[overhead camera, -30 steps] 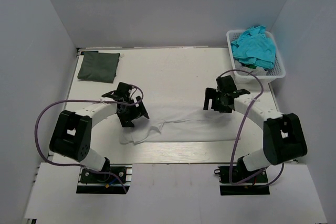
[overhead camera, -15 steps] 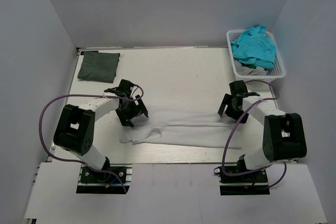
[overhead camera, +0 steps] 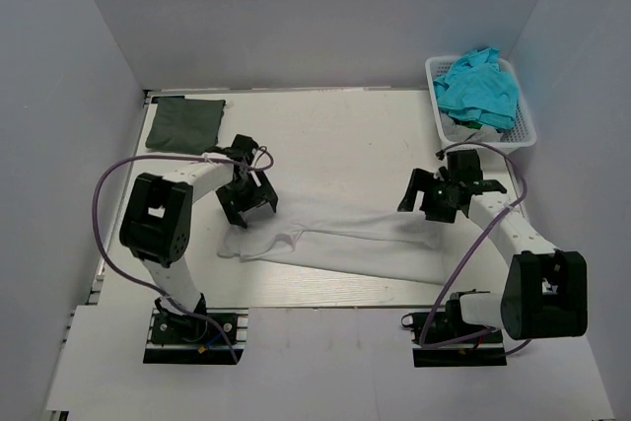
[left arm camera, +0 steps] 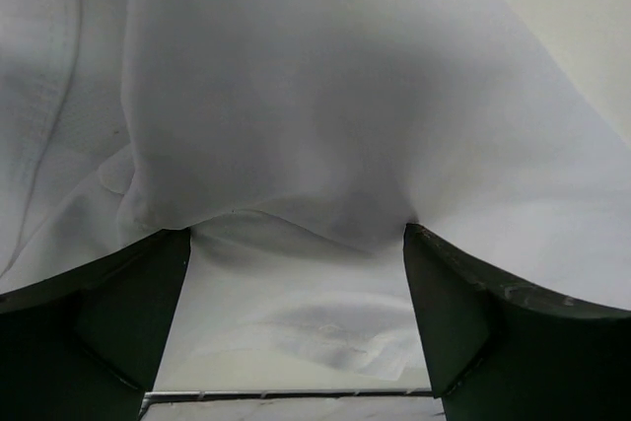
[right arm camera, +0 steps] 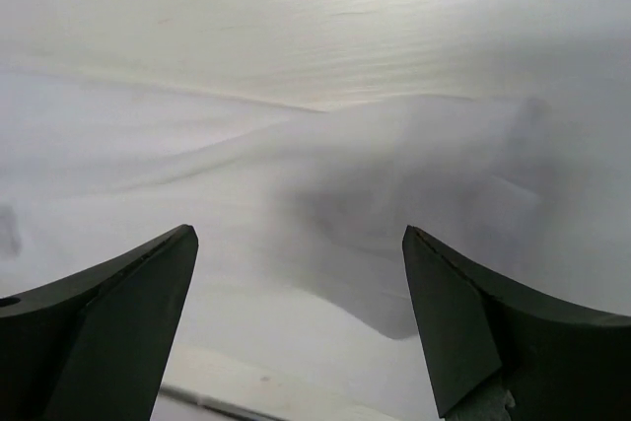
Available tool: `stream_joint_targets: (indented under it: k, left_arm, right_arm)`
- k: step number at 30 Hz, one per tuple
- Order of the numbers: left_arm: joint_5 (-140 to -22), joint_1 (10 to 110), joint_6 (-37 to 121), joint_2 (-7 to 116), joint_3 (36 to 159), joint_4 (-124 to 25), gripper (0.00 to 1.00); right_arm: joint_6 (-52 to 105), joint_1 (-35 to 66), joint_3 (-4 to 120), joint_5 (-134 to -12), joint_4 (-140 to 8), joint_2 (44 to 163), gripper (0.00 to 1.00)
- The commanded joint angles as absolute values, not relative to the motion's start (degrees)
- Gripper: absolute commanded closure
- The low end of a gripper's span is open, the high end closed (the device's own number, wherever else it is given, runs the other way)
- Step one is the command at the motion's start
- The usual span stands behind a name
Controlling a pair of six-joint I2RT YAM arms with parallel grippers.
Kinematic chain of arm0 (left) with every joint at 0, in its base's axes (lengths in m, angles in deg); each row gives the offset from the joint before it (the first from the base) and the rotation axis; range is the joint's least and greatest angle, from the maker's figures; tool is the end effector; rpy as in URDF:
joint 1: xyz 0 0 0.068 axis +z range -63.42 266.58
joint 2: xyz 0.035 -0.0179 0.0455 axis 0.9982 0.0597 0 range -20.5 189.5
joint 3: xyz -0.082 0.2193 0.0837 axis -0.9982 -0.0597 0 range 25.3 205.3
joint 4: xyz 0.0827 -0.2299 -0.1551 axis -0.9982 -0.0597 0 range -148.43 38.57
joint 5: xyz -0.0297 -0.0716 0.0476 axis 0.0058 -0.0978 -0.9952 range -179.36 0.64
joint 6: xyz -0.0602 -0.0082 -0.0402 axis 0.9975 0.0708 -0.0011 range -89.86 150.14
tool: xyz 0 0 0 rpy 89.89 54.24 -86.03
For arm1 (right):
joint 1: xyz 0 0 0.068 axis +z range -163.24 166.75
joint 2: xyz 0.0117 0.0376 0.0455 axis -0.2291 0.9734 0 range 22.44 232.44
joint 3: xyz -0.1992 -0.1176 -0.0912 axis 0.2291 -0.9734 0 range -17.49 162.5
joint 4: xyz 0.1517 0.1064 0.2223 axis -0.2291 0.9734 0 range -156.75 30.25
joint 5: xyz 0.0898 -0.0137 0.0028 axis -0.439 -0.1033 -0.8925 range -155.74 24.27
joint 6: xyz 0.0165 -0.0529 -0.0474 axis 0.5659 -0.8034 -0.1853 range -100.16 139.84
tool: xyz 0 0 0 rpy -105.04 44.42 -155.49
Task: Fold and stack the t-shirts
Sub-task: Rotate the tshirt 90 degrees
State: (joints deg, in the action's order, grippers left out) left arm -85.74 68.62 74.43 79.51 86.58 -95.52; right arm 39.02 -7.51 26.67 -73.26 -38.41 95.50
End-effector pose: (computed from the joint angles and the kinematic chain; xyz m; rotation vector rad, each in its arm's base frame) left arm 0.3128 -0.1055 0.0903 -0.6916 2.9826 -0.1820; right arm 0.2901 0.0371 0.1492 0.2534 2.5794 0.3308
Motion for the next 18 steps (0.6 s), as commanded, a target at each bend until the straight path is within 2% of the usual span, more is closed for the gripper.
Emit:
stream_joint_targets:
  k: [1, 5, 8, 11, 12, 14, 18]
  left_arm:
    - [-91.73, 69.35, 72.16, 86.01, 92.08, -90.54, 0.01]
    - [-94.88, 69.35, 69.35, 94.26, 102.18, -91.07, 0.01]
    - [-95.51, 69.35, 66.88, 106.38, 119.29, -95.09, 0.01]
    - [-92.98, 69.35, 63.38, 122.28, 150.43, -100.03, 0.01]
    - [-90.79, 69.35, 61.53, 125.54, 155.07, -98.81, 0.01]
    - [-82.53, 69.35, 58.27, 131.52, 160.98, -88.77, 0.01]
    - [-71.54, 68.83, 65.44, 133.48, 158.99, -69.04, 0.01]
  right_arm:
    - [32.85, -6.74, 25.66, -95.49, -45.21, 96.35, 0.10]
    - [31.98, -5.34, 25.05, -93.78, -46.88, 99.87, 0.10]
    - [31.18, -2.37, 22.85, -94.21, -48.73, 103.73, 0.10]
    - [31.62, 1.32, 21.19, -94.30, -49.43, 107.08, 0.10]
    - [31.53, 2.30, 20.65, -93.95, -49.61, 107.34, 0.10]
    - [30.75, 4.67, 18.99, -93.16, -48.91, 107.61, 0.10]
    - [29.07, 16.16, 20.81, -95.44, -45.57, 109.54, 0.10]
